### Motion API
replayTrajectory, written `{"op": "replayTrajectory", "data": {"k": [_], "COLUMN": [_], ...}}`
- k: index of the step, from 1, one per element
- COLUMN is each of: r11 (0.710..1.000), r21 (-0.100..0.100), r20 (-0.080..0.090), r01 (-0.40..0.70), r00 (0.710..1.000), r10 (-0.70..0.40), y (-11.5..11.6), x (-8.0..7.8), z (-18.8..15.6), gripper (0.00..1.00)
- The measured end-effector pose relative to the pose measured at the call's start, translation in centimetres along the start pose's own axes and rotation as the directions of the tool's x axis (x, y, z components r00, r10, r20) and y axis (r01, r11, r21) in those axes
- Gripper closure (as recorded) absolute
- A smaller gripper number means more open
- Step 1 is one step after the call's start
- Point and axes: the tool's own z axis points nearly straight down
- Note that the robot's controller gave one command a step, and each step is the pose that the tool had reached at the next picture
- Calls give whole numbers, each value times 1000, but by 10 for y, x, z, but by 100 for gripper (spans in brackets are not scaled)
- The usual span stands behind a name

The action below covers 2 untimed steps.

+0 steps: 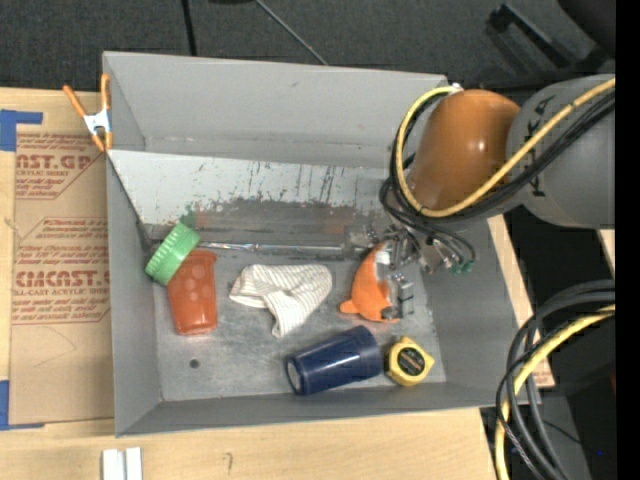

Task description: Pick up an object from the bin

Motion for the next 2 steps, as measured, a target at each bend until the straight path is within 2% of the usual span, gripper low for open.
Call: {"op": "replayTrajectory", "data": {"k": [1,2], "r11": [992,954], "r21": [-3,-6], "r20": [-3,-3], "r01": [123,299], "r00": [992,954], "r10": [-123,-299], "y": [-14,-16], "x": [-3,2], "z": [46,72], "gripper": [0,100]}}
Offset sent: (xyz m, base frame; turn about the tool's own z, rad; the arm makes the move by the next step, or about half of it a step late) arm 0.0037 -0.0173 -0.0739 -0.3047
